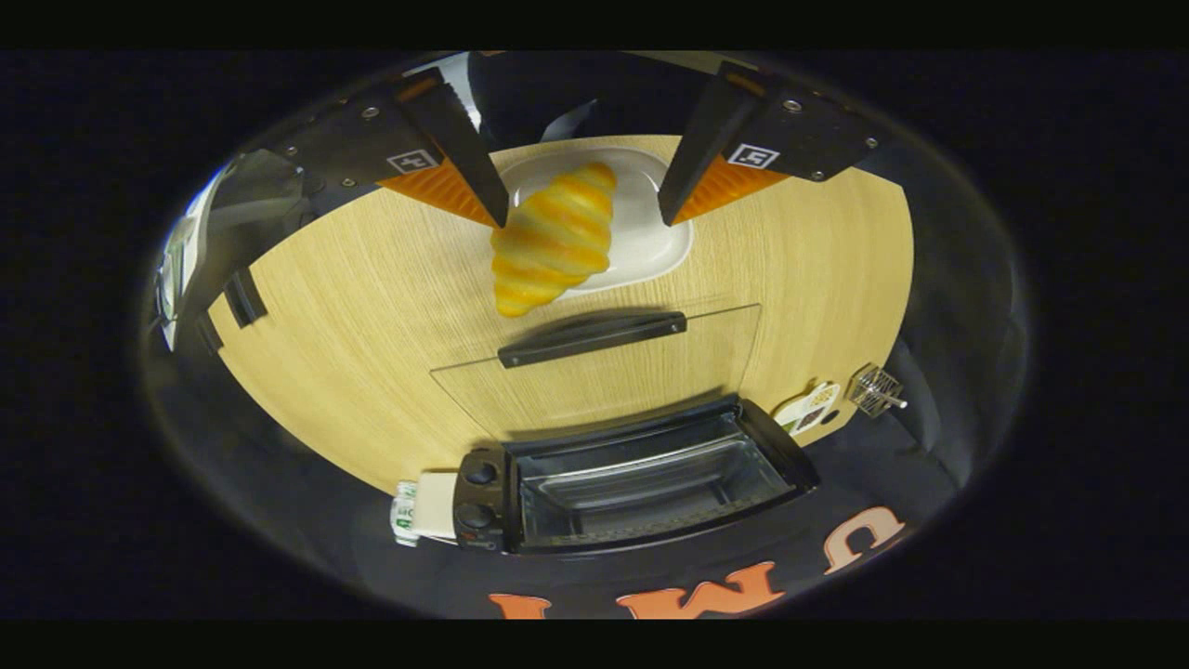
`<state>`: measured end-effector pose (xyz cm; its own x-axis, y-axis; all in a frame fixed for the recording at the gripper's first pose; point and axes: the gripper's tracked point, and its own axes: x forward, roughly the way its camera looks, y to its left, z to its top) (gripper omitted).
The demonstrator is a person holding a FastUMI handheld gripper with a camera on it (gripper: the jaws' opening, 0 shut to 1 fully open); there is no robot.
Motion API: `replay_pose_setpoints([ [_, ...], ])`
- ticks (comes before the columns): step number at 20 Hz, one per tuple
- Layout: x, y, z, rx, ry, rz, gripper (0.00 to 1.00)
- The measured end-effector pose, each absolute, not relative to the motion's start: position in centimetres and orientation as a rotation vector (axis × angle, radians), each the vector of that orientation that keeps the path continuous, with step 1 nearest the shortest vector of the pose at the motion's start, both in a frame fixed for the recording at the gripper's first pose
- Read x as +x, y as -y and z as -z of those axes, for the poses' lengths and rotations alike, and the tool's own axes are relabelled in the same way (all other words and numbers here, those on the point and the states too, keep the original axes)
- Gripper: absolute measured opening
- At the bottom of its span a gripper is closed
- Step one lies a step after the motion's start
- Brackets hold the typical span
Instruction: Open the toaster oven, put the food inside, and close the toaster oven door.
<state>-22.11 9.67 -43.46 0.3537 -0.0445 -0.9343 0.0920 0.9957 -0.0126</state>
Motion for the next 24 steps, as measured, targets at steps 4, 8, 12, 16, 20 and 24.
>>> replay_pose_setpoints([
  [4,-22.8,-9.3,45.6,0.110,-1.234,0.168,0.91],
  [8,-23.2,-9.2,47.4,0.126,-1.261,0.201,0.84],
  [12,-22.8,-9.1,47.8,0.087,-1.256,0.215,0.72],
  [16,-23.4,-9.7,47.2,0.130,-1.283,0.182,0.54],
  [20,-23.2,-9.5,44.9,0.126,-1.219,0.087,0.49],
  [24,-22.1,-10.4,42.5,0.169,-1.120,-0.027,0.48],
])
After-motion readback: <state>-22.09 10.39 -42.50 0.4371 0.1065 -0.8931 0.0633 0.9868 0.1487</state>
